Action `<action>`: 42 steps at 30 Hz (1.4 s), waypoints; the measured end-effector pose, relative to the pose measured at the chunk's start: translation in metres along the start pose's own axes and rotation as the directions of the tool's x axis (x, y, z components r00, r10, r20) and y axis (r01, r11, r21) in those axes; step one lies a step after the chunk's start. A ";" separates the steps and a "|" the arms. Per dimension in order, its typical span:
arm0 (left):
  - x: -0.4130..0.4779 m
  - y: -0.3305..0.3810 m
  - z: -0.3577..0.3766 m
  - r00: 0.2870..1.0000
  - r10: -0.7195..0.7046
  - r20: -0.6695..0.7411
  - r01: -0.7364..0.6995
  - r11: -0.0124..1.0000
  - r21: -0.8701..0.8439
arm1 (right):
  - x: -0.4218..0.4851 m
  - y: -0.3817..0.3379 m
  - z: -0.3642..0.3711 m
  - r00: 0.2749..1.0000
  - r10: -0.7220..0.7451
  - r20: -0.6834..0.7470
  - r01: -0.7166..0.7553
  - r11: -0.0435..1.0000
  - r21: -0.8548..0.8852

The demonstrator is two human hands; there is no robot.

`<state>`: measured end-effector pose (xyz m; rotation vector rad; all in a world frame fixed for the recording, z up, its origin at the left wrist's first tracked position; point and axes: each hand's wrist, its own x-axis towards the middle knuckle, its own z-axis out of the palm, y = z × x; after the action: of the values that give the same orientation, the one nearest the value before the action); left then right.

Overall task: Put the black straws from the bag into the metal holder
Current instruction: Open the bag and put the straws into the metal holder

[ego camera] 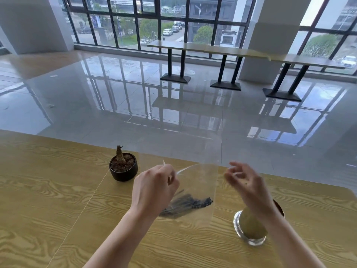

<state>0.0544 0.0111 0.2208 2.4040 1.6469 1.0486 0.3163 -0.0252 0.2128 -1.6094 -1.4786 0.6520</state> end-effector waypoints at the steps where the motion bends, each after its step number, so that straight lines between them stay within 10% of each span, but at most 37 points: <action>1: 0.002 0.000 0.000 1.000 -0.002 -0.006 0.002 1.000 0.001 | -0.007 0.009 0.011 0.994 0.041 0.102 -0.038 0.999 -0.027; 11: -0.001 -0.022 -0.015 0.986 -0.134 -0.100 0.110 0.970 -0.215 | 0.037 -0.009 0.049 0.996 -0.041 0.075 0.042 0.999 -0.014; 15: -0.037 -0.061 -0.004 0.826 -0.511 -0.240 0.287 0.746 -0.601 | 0.057 -0.044 0.028 0.980 -0.129 0.149 0.126 0.992 0.025; 18: -0.058 -0.083 0.024 0.720 -0.693 0.045 0.512 0.486 -0.709 | 0.067 -0.069 0.015 0.957 -0.212 0.197 0.218 0.976 -0.005; 21: -0.058 -0.085 0.052 0.669 -0.555 0.494 0.711 0.284 -0.644 | 0.077 -0.096 0.000 0.944 -0.242 0.224 0.242 0.970 0.025; 24: -0.037 -0.073 0.068 0.713 -0.325 0.622 0.698 0.242 -0.674 | 0.084 -0.122 -0.014 0.926 -0.261 0.272 0.262 0.964 0.034; 32: 0.000 -0.054 0.074 0.843 -0.020 0.538 0.538 -0.014 -0.843 | 0.094 -0.161 -0.033 0.945 -0.226 0.236 0.215 0.974 0.070; 42: 0.002 -0.016 0.072 0.861 -0.133 0.490 0.410 -0.388 -0.826 | 0.084 -0.133 -0.093 0.946 -0.032 0.322 0.104 0.972 -0.209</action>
<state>0.0818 0.0428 0.1597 0.6614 0.4623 1.1638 0.3357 0.0298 0.3865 -1.6683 -1.8928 0.7525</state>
